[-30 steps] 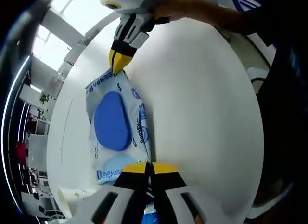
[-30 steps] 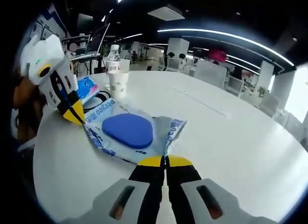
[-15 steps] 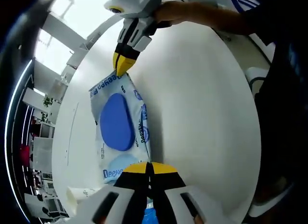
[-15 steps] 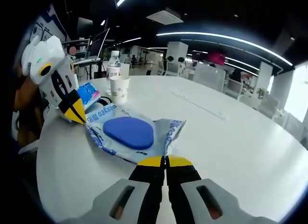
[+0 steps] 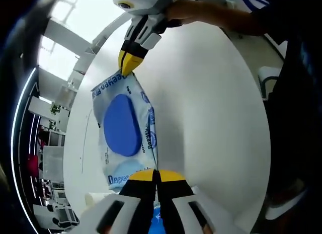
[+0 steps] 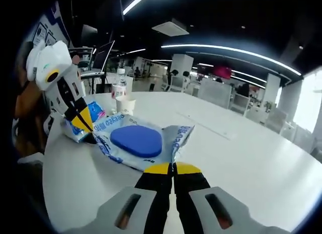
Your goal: Arrange the tabletop items into an orderly group along one side of the table until the central work area is clear of visible clutter.
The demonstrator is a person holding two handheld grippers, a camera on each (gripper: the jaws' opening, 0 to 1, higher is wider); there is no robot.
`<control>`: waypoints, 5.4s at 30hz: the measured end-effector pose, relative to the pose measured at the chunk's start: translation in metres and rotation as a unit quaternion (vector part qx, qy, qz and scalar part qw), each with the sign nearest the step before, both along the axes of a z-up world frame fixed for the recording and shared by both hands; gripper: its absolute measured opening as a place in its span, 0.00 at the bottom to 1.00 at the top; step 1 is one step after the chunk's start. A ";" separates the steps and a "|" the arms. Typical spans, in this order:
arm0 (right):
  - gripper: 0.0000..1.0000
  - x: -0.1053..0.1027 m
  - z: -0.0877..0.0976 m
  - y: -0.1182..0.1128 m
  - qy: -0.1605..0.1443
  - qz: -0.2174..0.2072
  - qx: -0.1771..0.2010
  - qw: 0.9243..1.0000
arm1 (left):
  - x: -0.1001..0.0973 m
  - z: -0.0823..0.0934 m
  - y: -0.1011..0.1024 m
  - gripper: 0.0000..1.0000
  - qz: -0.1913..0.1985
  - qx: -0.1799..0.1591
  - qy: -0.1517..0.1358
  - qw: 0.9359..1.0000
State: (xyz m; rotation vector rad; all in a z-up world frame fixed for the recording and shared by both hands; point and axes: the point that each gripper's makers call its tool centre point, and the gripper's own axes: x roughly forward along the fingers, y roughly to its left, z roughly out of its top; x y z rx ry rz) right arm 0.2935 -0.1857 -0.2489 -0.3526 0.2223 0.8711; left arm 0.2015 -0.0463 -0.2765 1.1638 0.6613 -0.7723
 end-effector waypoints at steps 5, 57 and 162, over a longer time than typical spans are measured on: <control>0.00 -0.004 0.008 0.001 -0.008 -0.010 0.021 1.000 | 0.004 0.005 0.005 0.00 -0.003 0.010 -0.008 1.000; 0.00 0.013 0.003 0.025 -0.001 -0.110 0.050 0.993 | 0.061 -0.005 0.045 0.00 -0.063 0.028 -0.002 0.998; 1.00 -0.058 0.001 0.036 -0.040 -0.037 0.011 0.998 | -0.007 0.031 0.020 1.00 -0.047 -0.193 -0.022 0.980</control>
